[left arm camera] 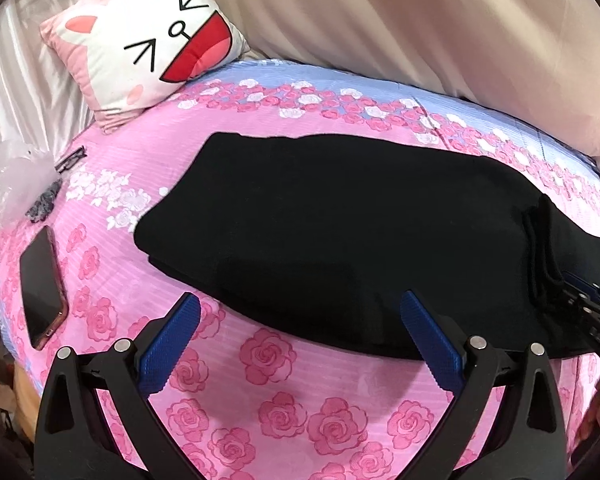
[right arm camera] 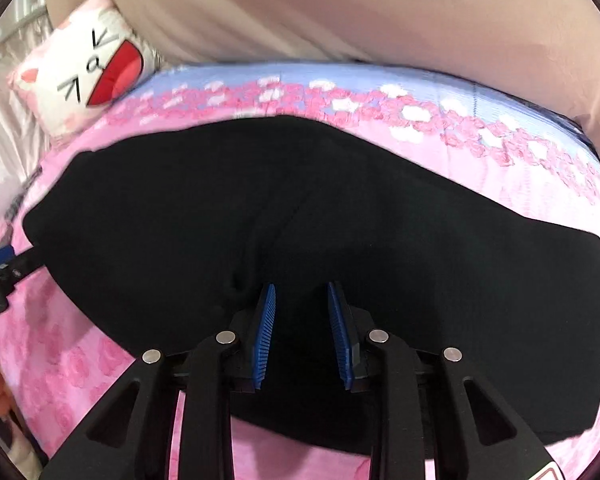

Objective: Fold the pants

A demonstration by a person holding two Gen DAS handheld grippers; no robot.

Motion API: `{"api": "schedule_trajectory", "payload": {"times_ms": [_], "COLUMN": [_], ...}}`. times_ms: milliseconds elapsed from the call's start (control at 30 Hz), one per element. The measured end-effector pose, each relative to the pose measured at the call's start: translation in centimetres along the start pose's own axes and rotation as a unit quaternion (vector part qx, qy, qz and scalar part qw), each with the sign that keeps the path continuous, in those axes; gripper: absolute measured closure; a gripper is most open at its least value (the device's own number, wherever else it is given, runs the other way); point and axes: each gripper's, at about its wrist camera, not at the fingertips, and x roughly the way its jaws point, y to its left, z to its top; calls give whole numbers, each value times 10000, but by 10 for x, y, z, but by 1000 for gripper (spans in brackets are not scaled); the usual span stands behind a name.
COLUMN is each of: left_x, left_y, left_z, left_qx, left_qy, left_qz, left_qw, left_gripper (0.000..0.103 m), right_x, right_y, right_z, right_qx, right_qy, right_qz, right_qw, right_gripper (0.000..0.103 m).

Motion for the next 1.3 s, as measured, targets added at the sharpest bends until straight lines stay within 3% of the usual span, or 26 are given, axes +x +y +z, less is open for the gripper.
{"api": "schedule_trajectory", "payload": {"times_ms": [100, 233, 333, 400, 533, 667, 733, 767, 800, 833, 933, 1033, 1200, 1300], "left_x": [-1, 4, 11, 22, 46, 71, 72, 73, 74, 76, 70, 38, -20, -30], "left_y": [2, 12, 31, 45, 74, 92, 90, 87, 81, 77, 69, 51, -13, -42], "left_z": [0, 2, 8, 13, 23, 23, 26, 28, 32, 34, 43, 53, 71, 79], "left_qx": [24, -128, -530, -879, -1746, -2659, -2664, -2557, -2369, -2195, -2077, -1758, -843, -611], "left_qy": [-25, 2, 29, 106, 254, 436, 257, 224, 190, 226, 198, -195, -877, -936], "left_qz": [97, 145, -126, -307, -567, -881, -807, -760, -594, -524, -733, -736, -811, -946], "left_qw": [9999, 9998, 9985, 9956, 9827, 9590, 9601, 9635, 9695, 9739, 9752, 9815, 9892, 9892], "left_gripper": [5, 5, 5, 5, 5, 5, 6, 21, 67, 89, 95, 97, 97, 97], "right_x": [-22, -50, -65, -75, -88, -93, -94, -95, -97, -99, -105, -110, -118, -119], "right_y": [-3, -8, -27, -47, -80, -102, -109, -113, -117, -122, -134, -150, -172, -180], "right_z": [-4, -13, -20, -31, -53, -69, -73, -74, -76, -78, -81, -85, -92, -95], "right_qx": [122, 30, 210, 397, 811, 1053, 1105, 1144, 1187, 1229, 1325, 1465, 1723, 1790], "right_qy": [-295, -585, -677, -677, -616, -542, -516, -521, -539, -557, -608, -644, -714, -751], "right_qz": [30, -325, -520, -687, -866, -975, -1058, -1075, -1097, -1121, -1166, -1267, -1283, -1195], "right_qw": [9995, 9978, 9961, 9945, 9910, 9882, 9869, 9862, 9854, 9845, 9824, 9789, 9740, 9737], "right_gripper": [76, 71, 60, 60, 60, 60, 53, 50, 48, 48, 48, 47, 46, 46]}}
